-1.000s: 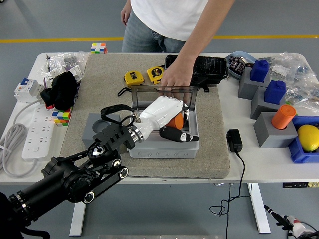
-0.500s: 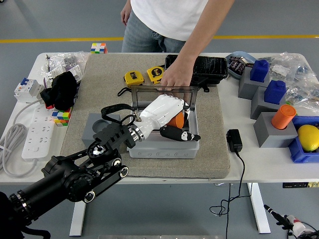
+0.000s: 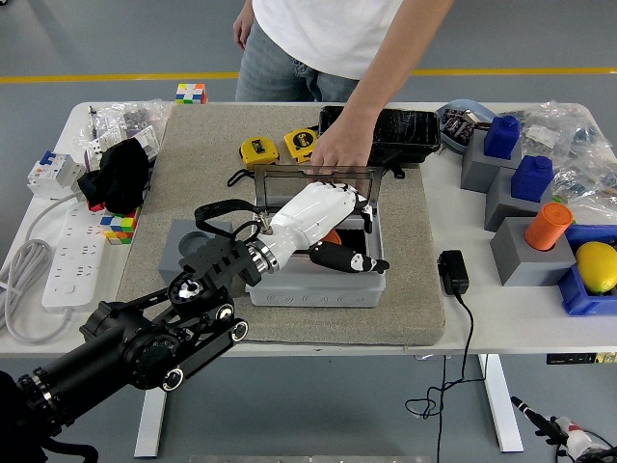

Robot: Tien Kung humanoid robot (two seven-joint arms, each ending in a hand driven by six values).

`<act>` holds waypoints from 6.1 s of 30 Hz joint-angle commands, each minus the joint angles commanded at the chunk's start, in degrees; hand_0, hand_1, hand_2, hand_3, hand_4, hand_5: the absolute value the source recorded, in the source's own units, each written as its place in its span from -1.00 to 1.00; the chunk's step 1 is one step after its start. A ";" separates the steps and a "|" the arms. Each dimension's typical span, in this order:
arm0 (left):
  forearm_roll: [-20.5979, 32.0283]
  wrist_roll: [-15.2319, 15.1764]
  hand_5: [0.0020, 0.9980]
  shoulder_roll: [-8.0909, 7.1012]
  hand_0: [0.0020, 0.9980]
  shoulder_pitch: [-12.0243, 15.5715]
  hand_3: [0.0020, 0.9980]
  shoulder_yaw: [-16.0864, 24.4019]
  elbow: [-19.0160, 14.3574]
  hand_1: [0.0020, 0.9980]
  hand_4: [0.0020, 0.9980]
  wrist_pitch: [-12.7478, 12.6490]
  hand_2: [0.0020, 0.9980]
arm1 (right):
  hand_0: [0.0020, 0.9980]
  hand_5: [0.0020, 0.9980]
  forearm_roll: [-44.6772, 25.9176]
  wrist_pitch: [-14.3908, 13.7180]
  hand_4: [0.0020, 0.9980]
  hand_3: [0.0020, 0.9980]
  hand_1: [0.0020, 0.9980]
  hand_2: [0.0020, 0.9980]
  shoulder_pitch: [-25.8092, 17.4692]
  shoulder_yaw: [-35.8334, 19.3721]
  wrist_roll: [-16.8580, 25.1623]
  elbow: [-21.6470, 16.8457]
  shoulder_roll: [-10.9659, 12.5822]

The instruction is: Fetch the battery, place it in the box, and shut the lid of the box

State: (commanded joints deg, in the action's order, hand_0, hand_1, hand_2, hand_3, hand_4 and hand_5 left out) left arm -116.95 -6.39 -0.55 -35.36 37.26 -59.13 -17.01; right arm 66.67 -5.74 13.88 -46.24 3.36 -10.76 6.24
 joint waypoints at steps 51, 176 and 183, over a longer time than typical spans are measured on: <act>-2.90 -0.89 0.90 -5.46 1.00 7.87 0.71 6.12 -11.90 1.00 1.00 -0.37 0.89 | 0.81 1.00 0.49 0.06 1.00 0.73 0.78 0.65 -0.40 -1.31 -0.01 0.05 -0.06; -6.65 5.47 0.75 -20.55 0.99 23.80 0.76 16.05 -30.33 0.82 1.00 7.47 0.72 | 0.81 1.00 1.44 -0.31 1.00 0.72 0.77 0.64 -0.18 -3.28 -0.17 0.43 2.29; -7.15 5.42 0.75 -19.13 0.98 23.61 0.76 18.56 -29.57 0.82 1.00 7.59 0.72 | 0.81 1.00 1.76 -0.32 1.00 0.72 0.77 0.64 -0.05 -3.71 -0.21 0.43 2.26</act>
State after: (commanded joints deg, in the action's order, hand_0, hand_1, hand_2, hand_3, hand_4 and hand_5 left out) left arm -124.11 -0.97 -19.68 -11.75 55.81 -88.70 -9.42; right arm 68.43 -6.06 13.83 -49.95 3.14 -10.33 8.49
